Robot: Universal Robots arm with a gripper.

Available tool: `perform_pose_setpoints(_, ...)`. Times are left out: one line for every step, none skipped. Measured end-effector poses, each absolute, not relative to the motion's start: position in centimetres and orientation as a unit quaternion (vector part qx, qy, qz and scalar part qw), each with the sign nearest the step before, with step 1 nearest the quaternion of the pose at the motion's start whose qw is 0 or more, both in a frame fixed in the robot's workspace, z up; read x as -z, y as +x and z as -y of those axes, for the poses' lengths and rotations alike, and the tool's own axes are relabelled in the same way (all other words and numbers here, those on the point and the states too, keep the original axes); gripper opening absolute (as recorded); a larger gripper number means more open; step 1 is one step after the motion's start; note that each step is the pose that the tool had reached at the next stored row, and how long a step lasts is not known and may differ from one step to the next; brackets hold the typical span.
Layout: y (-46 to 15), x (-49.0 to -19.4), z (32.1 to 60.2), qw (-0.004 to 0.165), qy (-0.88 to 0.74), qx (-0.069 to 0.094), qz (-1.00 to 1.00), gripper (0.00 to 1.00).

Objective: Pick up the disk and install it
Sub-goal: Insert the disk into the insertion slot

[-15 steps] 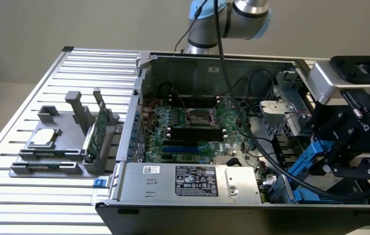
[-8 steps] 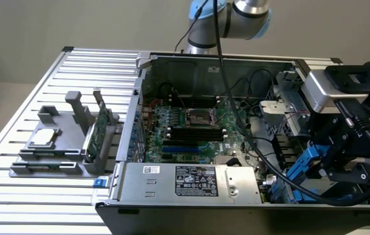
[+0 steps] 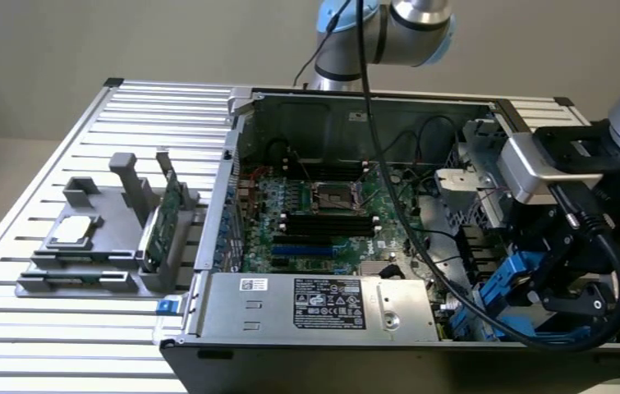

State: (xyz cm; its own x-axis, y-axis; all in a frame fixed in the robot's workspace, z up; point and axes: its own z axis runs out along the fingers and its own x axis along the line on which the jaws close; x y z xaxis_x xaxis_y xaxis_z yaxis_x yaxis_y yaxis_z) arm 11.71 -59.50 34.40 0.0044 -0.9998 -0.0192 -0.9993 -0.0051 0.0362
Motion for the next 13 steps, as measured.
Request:
perform_pose_setpoints(11.7, -34.3, 59.5, 0.006, 0.709, 0.019, 0.705, 0.33)
perform_pose_setpoints(11.7, -34.1, 59.5, 0.007, 0.71, 0.019, 0.704, 0.33)
perform_pose_setpoints(11.7, -34.0, 59.5, 0.007, 0.71, 0.019, 0.703, 0.33)
perform_pose_setpoints(11.7, -33.9, 59.5, 0.008, 0.711, 0.018, 0.703, 0.33)
perform_pose_setpoints(11.7, -33.8, 59.5, 0.008, 0.712, 0.018, 0.702, 0.33)
perform_pose_setpoints(11.7, -33.7, 59.5, 0.009, 0.712, 0.017, 0.702, 0.33)
perform_pose_setpoints(11.7, -33.5, 59.5, 0.009, 0.713, 0.017, 0.701, 0.33)
perform_pose_setpoints(11.7, -33.4, 59.5, 0.01, 0.713, 0.016, 0.701, 0.33)
perform_pose_setpoints(11.7, -33.3, 59.5, 0.01, 0.714, 0.015, 0.7, 0.33)
perform_pose_setpoints(11.7, -33.3, 59.4, 0.011, 0.714, 0.015, 0.7, 0.33)
perform_pose_setpoints(11.7, -33.2, 59.4, 0.012, 0.715, 0.014, 0.699, 0.33)
perform_pose_setpoints(11.7, -33.1, 59.4, 0.013, 0.715, 0.013, 0.699, 0.34)
perform_pose_setpoints(11.7, -33.0, 59.4, 0.014, 0.715, 0.012, 0.699, 0.34)
